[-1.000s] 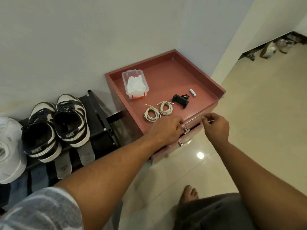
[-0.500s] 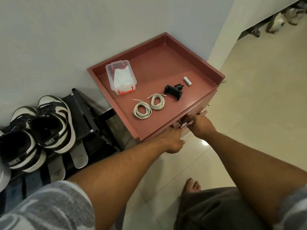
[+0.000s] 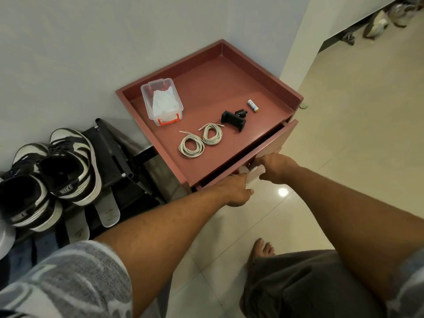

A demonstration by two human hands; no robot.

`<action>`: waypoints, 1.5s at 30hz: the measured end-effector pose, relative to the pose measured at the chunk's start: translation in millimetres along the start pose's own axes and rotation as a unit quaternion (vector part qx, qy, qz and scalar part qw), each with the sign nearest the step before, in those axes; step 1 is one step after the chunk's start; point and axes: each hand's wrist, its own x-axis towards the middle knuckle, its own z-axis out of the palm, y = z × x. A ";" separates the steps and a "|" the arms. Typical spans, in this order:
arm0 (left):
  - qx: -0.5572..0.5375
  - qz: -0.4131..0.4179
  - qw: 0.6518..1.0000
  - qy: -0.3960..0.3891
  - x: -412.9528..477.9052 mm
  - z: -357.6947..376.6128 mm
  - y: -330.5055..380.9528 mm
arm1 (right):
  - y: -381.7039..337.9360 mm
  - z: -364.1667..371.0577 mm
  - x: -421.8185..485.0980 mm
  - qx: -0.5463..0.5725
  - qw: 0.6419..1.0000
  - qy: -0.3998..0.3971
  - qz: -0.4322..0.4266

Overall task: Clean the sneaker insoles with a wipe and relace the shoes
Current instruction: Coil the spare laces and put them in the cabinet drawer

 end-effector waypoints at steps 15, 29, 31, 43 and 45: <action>0.102 0.139 0.980 0.098 -69.2 23.7 53.4 | 26.8 -1.3 -54.7 0.029 0.991 -0.122 0.036; 0.169 0.132 0.973 0.090 -76.7 25.7 57.5 | 44.3 -7.9 -79.0 0.085 0.960 -0.262 0.048; 0.167 0.128 0.974 0.084 -76.9 23.2 59.4 | 40.8 -9.6 -77.6 0.087 0.957 -0.270 0.057; 0.049 0.073 0.975 0.205 -69.3 -86.3 8.3 | -51.0 -87.4 -48.3 0.098 0.994 -0.054 0.004; 0.068 0.027 0.951 0.300 -72.6 -111.7 -18.7 | -81.1 -83.6 -31.0 0.167 0.985 0.053 0.006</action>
